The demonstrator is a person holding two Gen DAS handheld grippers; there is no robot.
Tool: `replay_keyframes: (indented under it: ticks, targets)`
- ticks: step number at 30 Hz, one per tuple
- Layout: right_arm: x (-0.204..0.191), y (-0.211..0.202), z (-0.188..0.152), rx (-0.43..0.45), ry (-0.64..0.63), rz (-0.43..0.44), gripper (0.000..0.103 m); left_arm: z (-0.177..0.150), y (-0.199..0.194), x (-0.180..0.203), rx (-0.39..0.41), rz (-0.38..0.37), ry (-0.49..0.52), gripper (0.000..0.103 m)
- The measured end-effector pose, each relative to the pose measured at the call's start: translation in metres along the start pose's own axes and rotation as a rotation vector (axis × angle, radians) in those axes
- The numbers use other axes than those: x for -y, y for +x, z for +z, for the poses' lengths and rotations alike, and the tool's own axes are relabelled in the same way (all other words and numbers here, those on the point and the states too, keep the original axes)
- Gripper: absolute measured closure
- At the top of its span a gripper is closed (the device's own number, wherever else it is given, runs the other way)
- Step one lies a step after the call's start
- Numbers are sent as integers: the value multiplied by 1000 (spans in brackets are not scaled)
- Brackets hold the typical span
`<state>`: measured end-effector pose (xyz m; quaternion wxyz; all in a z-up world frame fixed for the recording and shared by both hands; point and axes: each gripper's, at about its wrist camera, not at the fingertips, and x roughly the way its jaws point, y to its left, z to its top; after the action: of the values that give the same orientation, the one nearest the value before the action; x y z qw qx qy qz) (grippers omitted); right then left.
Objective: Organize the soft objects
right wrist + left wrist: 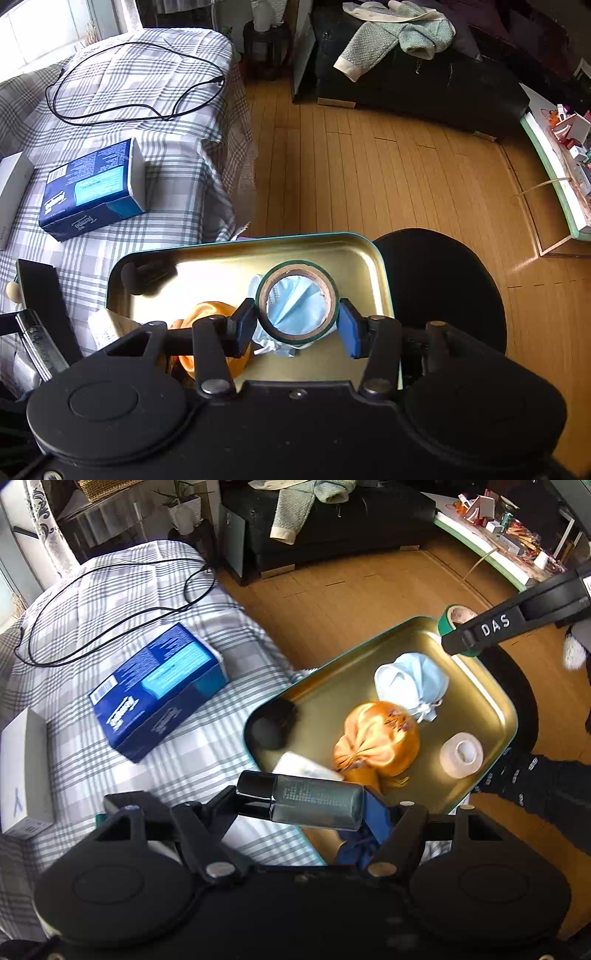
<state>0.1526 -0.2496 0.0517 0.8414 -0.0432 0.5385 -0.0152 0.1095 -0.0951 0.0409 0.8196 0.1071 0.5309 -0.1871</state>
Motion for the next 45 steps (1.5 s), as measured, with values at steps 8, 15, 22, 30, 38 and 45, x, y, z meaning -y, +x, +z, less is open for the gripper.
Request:
replay_keyframes:
  ticks: [8,15,22,30,38,45]
  targets:
    - [39,6,-11,-25,110,-37,56,50,28,45,-3,-25,-53,34]
    - [52,8,-10,-25,163,-49,56,79,45,57,-27,-38,-101,34]
    - [52,10,-10,-23,166,-58,55,89,54,62,-25,-19,-106,27]
    - [52,9,-7,-22,166,-41,53,86,58,52,-39,-21,-127,18]
    - [47,8,-7,-30,154,-35,53,73,48,44,-43,4,-102,15]
    - [42,10,-8,-41,141,-41,53,54,27,17,-39,44,-59,14]
